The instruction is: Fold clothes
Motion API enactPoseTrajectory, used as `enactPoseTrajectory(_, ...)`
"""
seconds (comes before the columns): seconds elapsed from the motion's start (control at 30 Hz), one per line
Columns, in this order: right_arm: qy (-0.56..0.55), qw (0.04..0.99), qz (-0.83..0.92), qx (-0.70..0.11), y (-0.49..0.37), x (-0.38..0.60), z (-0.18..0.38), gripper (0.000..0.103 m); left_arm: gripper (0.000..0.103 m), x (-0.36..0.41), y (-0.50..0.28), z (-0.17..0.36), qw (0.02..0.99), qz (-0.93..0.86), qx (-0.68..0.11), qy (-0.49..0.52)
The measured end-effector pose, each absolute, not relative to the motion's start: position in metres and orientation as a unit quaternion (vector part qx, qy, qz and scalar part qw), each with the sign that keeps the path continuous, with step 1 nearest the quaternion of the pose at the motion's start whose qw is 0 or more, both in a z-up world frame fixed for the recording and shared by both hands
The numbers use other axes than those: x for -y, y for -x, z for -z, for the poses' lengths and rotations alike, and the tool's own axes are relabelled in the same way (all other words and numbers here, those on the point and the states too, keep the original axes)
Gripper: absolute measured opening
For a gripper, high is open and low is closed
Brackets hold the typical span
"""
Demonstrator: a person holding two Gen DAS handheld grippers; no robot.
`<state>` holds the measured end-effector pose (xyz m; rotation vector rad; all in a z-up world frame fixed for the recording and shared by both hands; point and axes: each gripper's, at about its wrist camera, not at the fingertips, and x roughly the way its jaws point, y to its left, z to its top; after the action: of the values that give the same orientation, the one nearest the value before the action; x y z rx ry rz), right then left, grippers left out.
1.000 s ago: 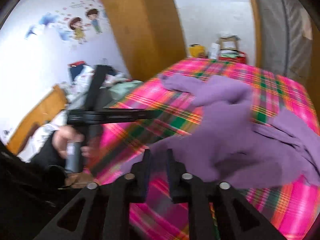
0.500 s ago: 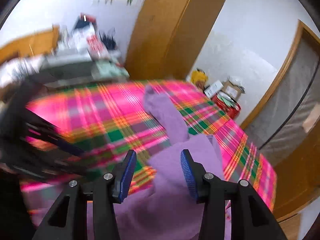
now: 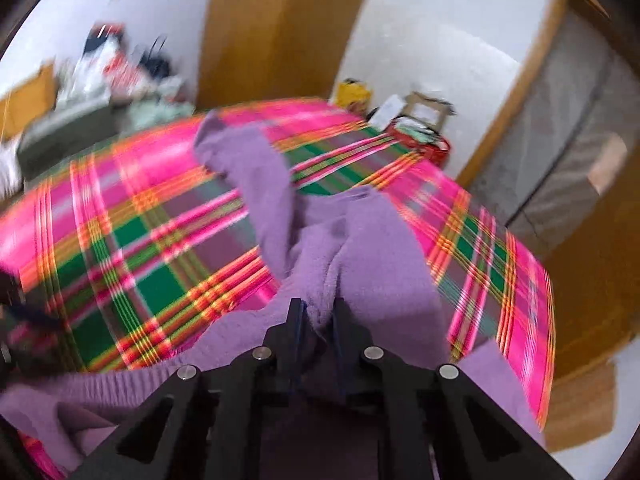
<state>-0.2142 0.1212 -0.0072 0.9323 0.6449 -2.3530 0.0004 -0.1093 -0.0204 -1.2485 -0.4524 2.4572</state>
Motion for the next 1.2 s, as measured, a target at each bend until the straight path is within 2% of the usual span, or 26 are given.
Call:
enactPoseTrajectory(0.07,-0.348,0.257,0.879,-0.203,0.216,-0.138,0.003,0.013,0.041,0.103,-0.002,0.018,0.192,-0.865,0.159,0.435)
enactPoseTrajectory(0.1,-0.351,0.255,0.883,-0.181,0.218,-0.148,0.001,0.013,0.047,0.101,-0.002,0.019,0.196,-0.864,0.159,0.436)
enactPoseTrajectory(0.13,-0.354,0.253,0.885,-0.167,0.218,-0.157,0.000,0.013,0.058,0.098,-0.002,0.019,0.200,-0.862,0.160,0.437)
enactPoseTrajectory(0.3,-0.365,0.232,0.889,-0.149,0.224,-0.173,0.004,0.015,0.067,0.094,0.000,0.023,0.200,-0.858,0.168,0.443)
enactPoseTrajectory(0.4,-0.372,0.219,0.886,-0.168,0.229,-0.173,0.007,0.022,0.067,0.093,-0.002,0.022,0.204,-0.854,0.173,0.446)
enactPoseTrajectory(0.43,-0.368,0.211,0.888,-0.179,0.230,-0.170,0.007,0.028,0.067,0.093,-0.003,0.021,0.208,-0.851,0.178,0.448)
enactPoseTrajectory(0.5,-0.347,0.215,0.892,-0.195,0.225,-0.165,0.000,0.030,0.067,0.095,-0.003,0.020,0.211,-0.849,0.187,0.447)
enactPoseTrajectory(0.57,-0.315,0.229,0.896,-0.214,0.216,-0.155,-0.010,0.037,0.067,0.098,-0.008,0.016,0.213,-0.847,0.198,0.445)
enactPoseTrajectory(0.73,-0.257,0.275,0.888,-0.263,0.198,-0.122,-0.030,0.039,0.067,0.100,-0.008,0.017,0.221,-0.838,0.214,0.451)
enactPoseTrajectory(0.9,-0.303,0.312,0.846,-0.308,0.217,-0.091,-0.008,0.042,0.067,0.099,-0.008,0.019,0.232,-0.828,0.223,0.459)
enactPoseTrajectory(1.0,-0.357,0.288,0.834,-0.305,0.243,-0.095,0.017,0.042,0.065,0.100,-0.011,0.020,0.240,-0.821,0.231,0.463)
enactPoseTrajectory(1.03,-0.372,0.281,0.832,-0.301,0.250,-0.099,0.023,0.042,0.065,0.100,-0.015,0.019,0.245,-0.819,0.233,0.464)
enactPoseTrajectory(1.1,-0.395,0.284,0.831,-0.270,0.256,-0.111,0.029,0.026,0.064,0.101,-0.023,0.020,0.248,-0.818,0.232,0.464)
enactPoseTrajectory(1.13,-0.393,0.288,0.834,-0.260,0.255,-0.116,0.029,0.017,0.055,0.101,-0.024,0.020,0.250,-0.818,0.231,0.464)
enactPoseTrajectory(1.2,-0.388,0.292,0.839,-0.245,0.252,-0.125,0.027,0.013,0.038,0.099,-0.026,0.027,0.262,-0.802,0.241,0.481)
